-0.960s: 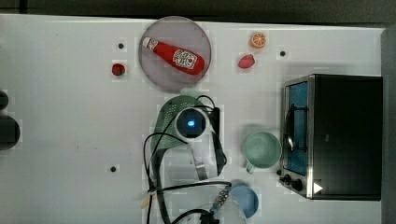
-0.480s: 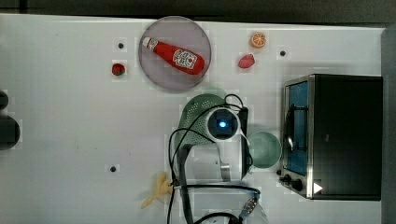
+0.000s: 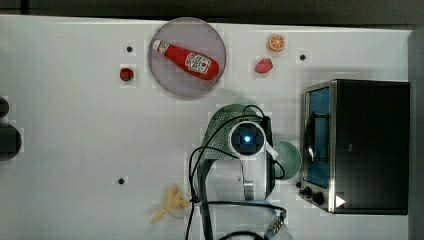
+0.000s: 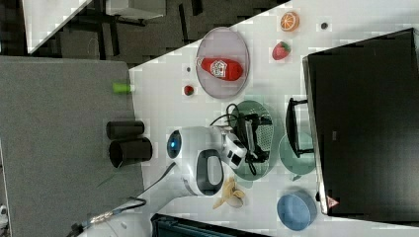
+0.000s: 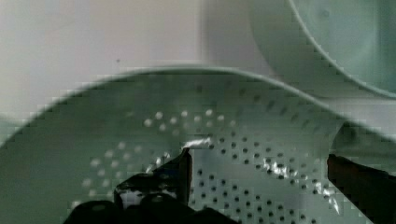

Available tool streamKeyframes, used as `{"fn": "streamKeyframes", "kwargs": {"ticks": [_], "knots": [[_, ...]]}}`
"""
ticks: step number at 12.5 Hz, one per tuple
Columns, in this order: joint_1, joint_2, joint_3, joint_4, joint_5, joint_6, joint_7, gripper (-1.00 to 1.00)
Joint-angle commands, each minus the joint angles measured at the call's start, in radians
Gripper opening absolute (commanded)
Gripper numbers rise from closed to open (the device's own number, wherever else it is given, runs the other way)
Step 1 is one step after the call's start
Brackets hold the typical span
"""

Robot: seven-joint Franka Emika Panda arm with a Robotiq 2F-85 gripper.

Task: Drag strainer left to right.

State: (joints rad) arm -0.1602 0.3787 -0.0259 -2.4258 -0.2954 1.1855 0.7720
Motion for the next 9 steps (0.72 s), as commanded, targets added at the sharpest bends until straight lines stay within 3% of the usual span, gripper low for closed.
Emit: {"fn": "streamKeyframes", "kwargs": {"ticks": [1, 6, 9], "knots": [[0.003, -0.121, 0.078, 0.026, -0.005, -0.040, -0.136, 1.00], [0.005, -0.361, 0.167, 0.107, 0.001, -0.416, -0.171, 1.00], [0.005, -0.488, 0.175, 0.168, 0.147, -0.665, -0.367, 1.00]]}}
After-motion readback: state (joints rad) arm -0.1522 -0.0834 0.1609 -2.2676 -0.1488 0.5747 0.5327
